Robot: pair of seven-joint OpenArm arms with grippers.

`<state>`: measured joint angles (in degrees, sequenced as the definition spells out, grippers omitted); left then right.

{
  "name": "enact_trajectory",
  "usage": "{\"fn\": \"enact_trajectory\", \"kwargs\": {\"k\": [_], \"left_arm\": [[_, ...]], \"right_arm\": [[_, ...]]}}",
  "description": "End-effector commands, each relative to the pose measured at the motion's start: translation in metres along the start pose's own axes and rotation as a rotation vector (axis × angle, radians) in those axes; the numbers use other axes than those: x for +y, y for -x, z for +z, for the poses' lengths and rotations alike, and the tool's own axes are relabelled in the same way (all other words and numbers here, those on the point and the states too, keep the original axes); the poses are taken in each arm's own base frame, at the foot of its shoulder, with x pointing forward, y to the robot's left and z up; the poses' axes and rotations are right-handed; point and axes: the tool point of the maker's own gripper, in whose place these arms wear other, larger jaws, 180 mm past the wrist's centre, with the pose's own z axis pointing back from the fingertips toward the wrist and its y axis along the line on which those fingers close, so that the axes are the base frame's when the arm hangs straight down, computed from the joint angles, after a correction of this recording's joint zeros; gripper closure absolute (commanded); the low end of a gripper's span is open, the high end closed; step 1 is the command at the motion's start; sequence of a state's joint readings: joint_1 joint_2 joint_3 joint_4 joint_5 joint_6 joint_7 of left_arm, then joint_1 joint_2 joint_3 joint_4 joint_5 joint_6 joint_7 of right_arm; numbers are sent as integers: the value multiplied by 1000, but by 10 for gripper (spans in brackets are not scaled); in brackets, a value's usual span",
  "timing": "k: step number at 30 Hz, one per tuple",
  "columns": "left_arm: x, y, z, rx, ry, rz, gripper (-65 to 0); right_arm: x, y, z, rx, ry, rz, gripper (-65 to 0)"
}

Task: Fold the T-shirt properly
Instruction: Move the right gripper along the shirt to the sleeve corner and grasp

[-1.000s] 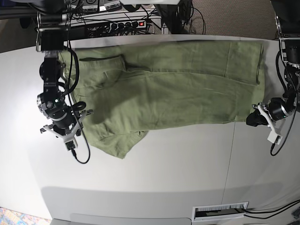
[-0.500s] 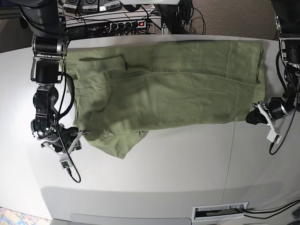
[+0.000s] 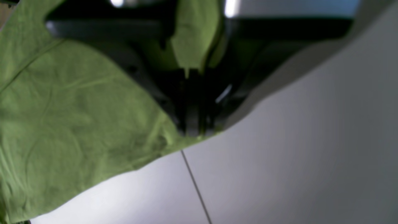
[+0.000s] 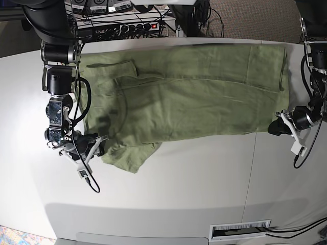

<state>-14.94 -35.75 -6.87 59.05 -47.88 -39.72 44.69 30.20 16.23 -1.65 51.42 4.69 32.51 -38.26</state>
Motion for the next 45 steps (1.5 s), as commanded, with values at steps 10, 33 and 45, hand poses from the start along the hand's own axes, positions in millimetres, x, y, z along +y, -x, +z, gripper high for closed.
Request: {"fn": "enact_trajectory", "kwargs": {"k": [10, 33, 45], "left_arm": [[5, -22, 11, -50, -9, -24, 0], [7, -20, 11, -39, -19, -33, 0], [23, -26, 30, -40, -56, -44, 0]], "right_arm": [[-19, -48, 11, -110, 54, 48, -226], [0, 32, -11, 166, -40, -83, -49], [0, 4, 6, 156, -40, -56, 0]]}}
